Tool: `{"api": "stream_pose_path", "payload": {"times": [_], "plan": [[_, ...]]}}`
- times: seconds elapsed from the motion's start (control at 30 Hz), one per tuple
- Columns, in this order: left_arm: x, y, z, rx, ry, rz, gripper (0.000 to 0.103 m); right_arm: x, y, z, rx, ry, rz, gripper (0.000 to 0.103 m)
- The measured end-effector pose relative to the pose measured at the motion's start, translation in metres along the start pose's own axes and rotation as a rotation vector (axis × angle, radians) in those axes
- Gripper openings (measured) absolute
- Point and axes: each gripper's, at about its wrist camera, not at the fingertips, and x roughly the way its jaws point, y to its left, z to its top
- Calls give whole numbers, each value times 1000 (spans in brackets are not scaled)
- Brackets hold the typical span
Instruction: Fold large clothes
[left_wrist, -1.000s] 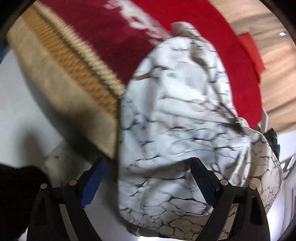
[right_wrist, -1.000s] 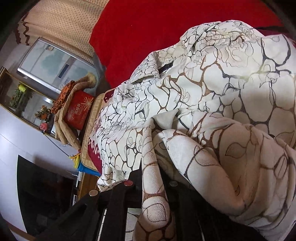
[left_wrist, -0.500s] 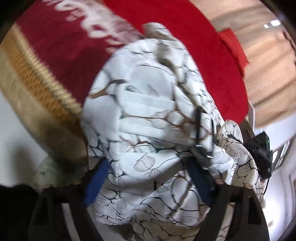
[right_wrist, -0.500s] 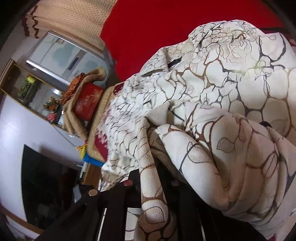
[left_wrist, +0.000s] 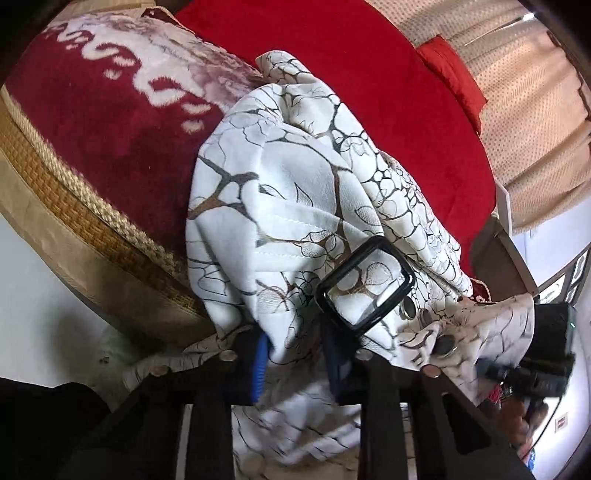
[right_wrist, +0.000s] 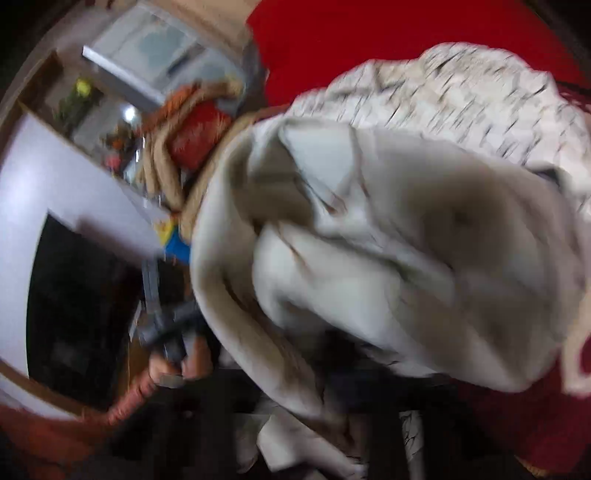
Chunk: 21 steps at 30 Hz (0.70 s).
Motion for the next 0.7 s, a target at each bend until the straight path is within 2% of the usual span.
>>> {"api": "stream_pose_path", "payload": {"times": [0.07,0.13,0.23,0.3,0.37,0.4,0.43,0.5,0.53,0.57,0.63,0.67,0.7], "plan": [[-13,-3,4,-16,-3,-33,18,0,19,-3,-50,2,-51,11],[-30,-12,12,8,-24,-56,17,-12,32,3,-66,-43,-33,9],[-51,-42,47,65,-83,-120,17,-46,47,29,-98,-194,-9,9],[-60,-68,79,132,-132,-124,17,-70,42,54,-88,-309,-11,9],[-56,-98,129,183,-189,-116,17,-89,21,79,-14,-415,-15,9],[-52,-105,146,200,-207,-104,17,-99,0,94,64,-471,-4,9],[-43,-113,170,219,-239,-62,17,-105,-22,106,146,-519,7,9],[-28,-113,200,198,-256,-4,17,-113,-90,123,357,-602,-10,10],[-25,-105,211,157,-259,15,17,-111,-111,125,423,-608,-4,13],[-23,-96,213,118,-262,9,20,-107,-139,124,514,-602,18,13],[-24,-76,204,54,-257,-31,43,-93,-188,112,658,-574,77,17],[-24,-64,196,18,-243,-35,62,-87,-205,103,733,-580,110,18],[-23,-53,187,-17,-225,-43,67,-87,-210,100,763,-590,126,23]]}}
